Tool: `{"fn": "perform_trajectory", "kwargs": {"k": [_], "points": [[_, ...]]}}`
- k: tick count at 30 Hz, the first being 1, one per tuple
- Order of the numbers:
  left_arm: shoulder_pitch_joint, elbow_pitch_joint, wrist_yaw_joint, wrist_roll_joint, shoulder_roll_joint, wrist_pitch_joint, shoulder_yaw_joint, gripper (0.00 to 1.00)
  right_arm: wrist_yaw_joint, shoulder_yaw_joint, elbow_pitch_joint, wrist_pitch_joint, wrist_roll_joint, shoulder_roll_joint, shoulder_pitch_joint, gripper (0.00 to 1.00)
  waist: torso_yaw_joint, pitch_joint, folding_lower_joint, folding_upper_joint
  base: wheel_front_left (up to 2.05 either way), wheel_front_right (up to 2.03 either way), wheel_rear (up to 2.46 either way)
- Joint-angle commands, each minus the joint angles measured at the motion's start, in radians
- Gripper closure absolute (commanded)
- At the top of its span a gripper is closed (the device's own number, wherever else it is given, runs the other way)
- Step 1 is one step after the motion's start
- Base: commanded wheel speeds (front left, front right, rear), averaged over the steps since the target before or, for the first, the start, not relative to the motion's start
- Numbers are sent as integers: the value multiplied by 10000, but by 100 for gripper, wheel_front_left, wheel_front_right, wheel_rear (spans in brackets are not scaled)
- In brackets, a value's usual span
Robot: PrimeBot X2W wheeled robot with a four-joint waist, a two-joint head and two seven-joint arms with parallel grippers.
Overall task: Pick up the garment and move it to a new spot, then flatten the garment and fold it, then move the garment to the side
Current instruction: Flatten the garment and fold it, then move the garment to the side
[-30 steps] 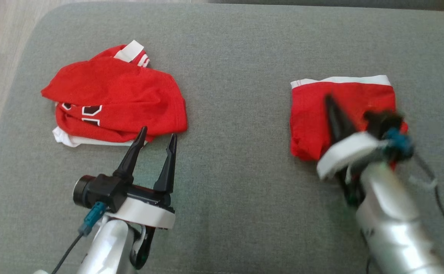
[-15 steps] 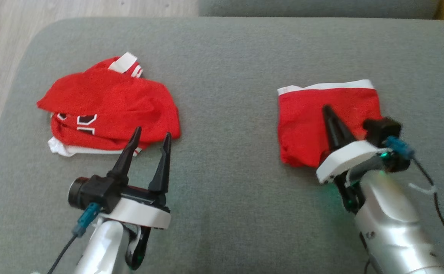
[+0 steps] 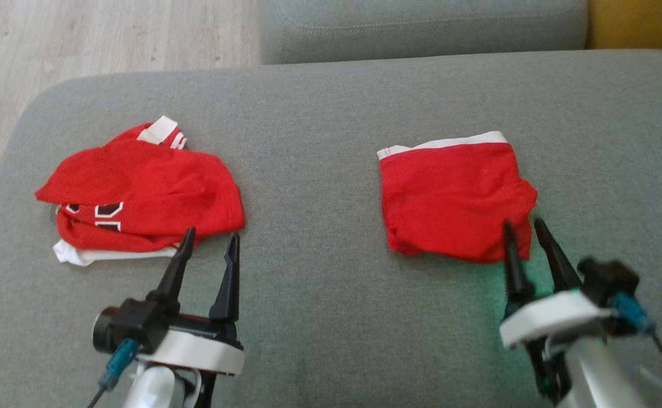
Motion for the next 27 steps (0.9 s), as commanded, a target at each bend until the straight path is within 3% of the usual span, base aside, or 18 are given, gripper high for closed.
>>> {"fn": "perform_trajectory", "kwargs": {"k": [1, 7, 16, 22, 27], "points": [[-125, -319, 16, 57, -13, -53, 467, 0, -9, 273, -449, -64, -8, 83, 15, 0, -28, -55, 2, 0, 0, 0, 0], [-29, -315, 15, 115, -83, -53, 421, 0, -9, 104, -835, -64, -5, 83, 312, 0, 61, -33, 2, 0, 0, 0, 0], [-243, -321, 15, 120, -109, -53, 280, 0, -9, -679, -524, 530, -477, 83, -584, 0, 403, 408, 2, 0, 0, 0, 0], [-530, -289, 15, 72, -73, -53, 116, 0, -9, -1898, 374, 1773, -753, 83, -1903, 0, 700, 1029, 2, 0, 0, 0, 0], [-871, -236, 15, -13, -73, -53, -117, 0, -9, -2755, 2011, 3404, -522, 83, -3007, 0, 994, 1495, 2, 0, 0, 0, 0]]}}
